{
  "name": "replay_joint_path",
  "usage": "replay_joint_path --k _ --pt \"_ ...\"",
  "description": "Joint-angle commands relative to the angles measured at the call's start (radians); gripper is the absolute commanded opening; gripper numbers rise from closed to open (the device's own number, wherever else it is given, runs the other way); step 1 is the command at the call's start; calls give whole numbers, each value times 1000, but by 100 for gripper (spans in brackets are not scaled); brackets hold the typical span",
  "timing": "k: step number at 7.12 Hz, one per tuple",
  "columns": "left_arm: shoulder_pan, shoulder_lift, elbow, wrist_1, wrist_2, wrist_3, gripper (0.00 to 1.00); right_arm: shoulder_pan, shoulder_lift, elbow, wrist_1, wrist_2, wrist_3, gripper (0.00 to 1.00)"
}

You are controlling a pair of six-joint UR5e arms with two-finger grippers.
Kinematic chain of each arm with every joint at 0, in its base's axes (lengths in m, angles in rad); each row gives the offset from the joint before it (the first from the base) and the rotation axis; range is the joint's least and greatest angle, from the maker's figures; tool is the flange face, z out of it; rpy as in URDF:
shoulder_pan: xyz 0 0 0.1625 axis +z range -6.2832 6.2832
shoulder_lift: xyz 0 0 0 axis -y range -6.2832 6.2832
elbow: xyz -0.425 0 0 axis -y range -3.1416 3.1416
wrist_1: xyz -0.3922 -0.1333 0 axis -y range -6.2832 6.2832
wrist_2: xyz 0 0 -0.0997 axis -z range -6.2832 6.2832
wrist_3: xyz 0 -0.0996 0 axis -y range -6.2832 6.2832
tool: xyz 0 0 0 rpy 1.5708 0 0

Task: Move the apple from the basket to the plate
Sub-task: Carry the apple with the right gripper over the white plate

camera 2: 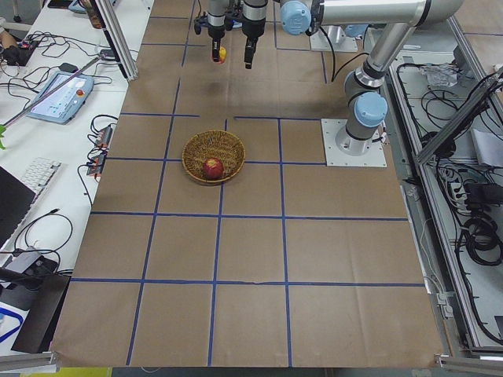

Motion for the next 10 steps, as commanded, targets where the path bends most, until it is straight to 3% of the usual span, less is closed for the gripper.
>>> replay_joint_path --k 1,6,10 --pt "0 -2 2 -1 0 -1 99 -210 -107 3 141 0 -264 53" --pt "-1 -3 3 -1 0 1 99 -606 -137 87 151 5 -819 49" --pt "0 -11 -6 -1 -1 -4 99 -652 -138 236 -22 8 -836 49"
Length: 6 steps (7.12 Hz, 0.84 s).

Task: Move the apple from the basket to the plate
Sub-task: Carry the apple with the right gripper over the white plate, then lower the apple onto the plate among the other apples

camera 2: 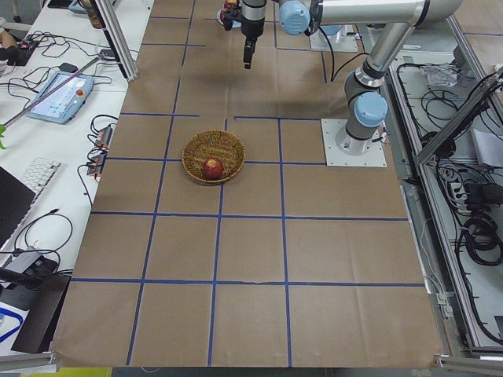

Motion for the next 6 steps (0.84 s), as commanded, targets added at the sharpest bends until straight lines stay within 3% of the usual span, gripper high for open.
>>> replay_joint_path --k 1,5,6 --pt "-1 9 -22 0 0 -2 99 1 7 60 -98 1 4 49" --pt "-1 -1 -22 0 -2 -4 99 1 16 76 -115 -4 4 54" --pt "-1 -1 -22 0 -2 -4 98 1 25 77 -113 -7 7 87"
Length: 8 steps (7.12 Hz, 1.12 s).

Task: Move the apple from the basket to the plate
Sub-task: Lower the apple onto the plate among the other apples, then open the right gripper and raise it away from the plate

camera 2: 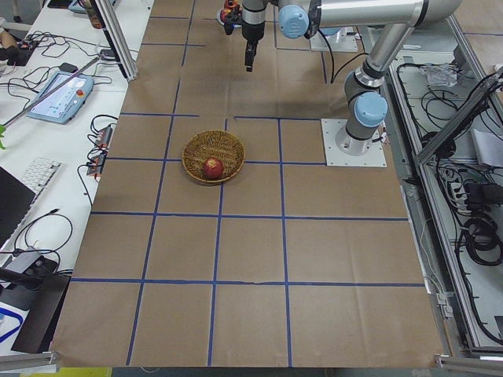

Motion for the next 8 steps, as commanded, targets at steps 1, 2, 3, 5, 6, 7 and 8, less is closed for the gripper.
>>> replay_joint_path --k 1,2,3,5,6,7,8 --pt "0 -1 -1 0 0 0 98 0 20 -2 0 -5 9 100" --pt "0 -1 -2 0 0 3 98 0 13 -9 2 -7 14 100" --pt "0 4 -2 0 0 3 98 0 -1 -15 2 -2 14 100" --pt "0 6 -2 0 0 4 99 8 -71 -91 99 5 18 100" --pt "0 6 -4 0 0 4 99 35 -116 -148 224 5 46 100" --pt "0 1 -2 0 0 3 99 84 -156 -186 353 5 99 100" --pt "0 2 -1 0 0 3 99 148 -194 -214 429 4 198 100"
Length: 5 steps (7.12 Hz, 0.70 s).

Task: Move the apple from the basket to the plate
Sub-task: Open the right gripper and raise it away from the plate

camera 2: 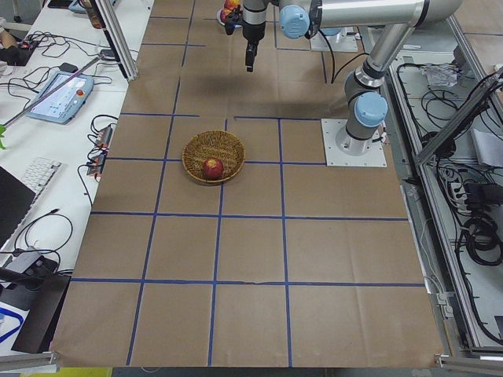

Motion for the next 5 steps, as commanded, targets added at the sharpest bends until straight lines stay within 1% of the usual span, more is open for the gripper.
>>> replay_joint_path --k 1,2,3,5 --pt "0 0 0 0 0 -1 99 144 -84 -55 160 0 212 100" --pt "0 0 0 0 0 -1 99 260 -113 -57 173 -3 333 100" --pt "0 -2 -2 0 0 -1 98 334 -122 -57 168 -6 415 100" --pt "0 9 -3 -3 1 -1 98 329 -142 -52 170 0 416 100"
